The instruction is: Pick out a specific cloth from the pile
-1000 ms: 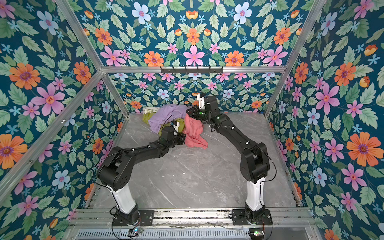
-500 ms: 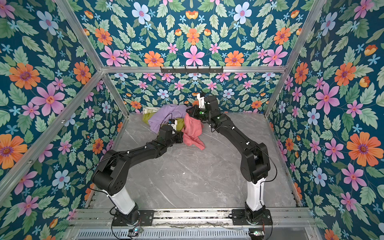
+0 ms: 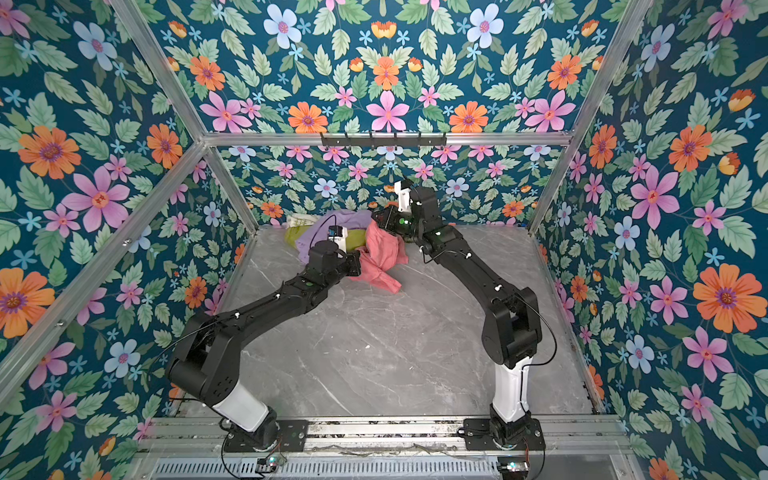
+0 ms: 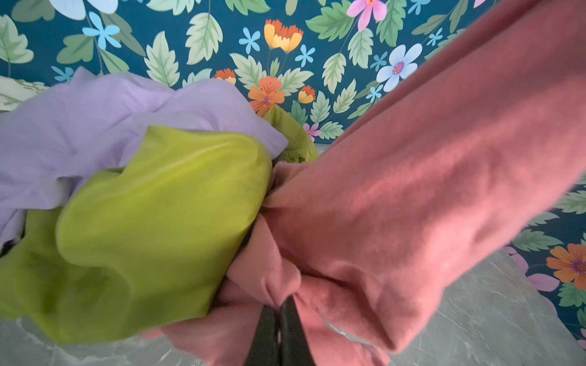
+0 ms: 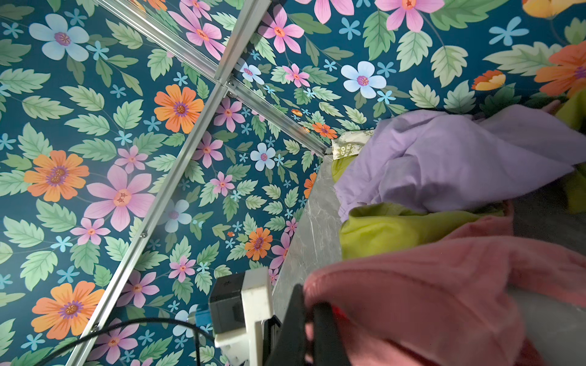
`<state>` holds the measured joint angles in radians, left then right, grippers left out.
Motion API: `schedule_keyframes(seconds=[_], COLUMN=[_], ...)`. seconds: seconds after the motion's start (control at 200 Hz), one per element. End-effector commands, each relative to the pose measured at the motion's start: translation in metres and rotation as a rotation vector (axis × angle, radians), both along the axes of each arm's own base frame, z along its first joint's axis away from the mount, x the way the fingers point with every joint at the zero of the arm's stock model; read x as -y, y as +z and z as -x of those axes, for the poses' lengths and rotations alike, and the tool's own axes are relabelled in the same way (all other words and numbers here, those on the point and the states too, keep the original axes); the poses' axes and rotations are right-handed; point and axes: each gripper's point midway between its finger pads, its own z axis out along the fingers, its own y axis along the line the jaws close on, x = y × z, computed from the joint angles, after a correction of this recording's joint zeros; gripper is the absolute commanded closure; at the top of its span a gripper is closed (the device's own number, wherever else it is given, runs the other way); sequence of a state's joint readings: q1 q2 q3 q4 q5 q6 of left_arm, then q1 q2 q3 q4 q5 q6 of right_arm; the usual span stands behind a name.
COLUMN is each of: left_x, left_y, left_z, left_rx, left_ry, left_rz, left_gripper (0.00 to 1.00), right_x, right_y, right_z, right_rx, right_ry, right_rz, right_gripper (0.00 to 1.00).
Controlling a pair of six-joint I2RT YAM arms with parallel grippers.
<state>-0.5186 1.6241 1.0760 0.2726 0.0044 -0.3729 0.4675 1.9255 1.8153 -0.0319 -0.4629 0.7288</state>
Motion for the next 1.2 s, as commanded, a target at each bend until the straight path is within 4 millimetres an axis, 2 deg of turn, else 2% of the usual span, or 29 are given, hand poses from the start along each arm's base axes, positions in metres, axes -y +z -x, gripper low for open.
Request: schedule_keyframes(seconds=[0.0, 0.435, 1.195], left_x=[-0.001, -0.005, -0.017], left_y=[0.022, 0.056, 0.101], left_z=[-0.003, 0.006, 0.023], left_rx=[0.061, 0.118, 0.206], left_ry=[0.003, 0.005, 0.014], left_rz=[0.004, 0.045, 0.085], left_gripper=[1.00, 1.00, 0.98], right_x=[-0.001, -0.002, 0.002], right_y=[0.005, 0.004, -0.002], right_z=[-0.003, -0.006, -0.007], right_rx=[0.031, 0.027, 0.022], right_ry=[-0.005, -0.004, -0.019], right_rz=[-0.002, 0.003, 0.014], right_gripper=[1.00, 1.00, 1.00])
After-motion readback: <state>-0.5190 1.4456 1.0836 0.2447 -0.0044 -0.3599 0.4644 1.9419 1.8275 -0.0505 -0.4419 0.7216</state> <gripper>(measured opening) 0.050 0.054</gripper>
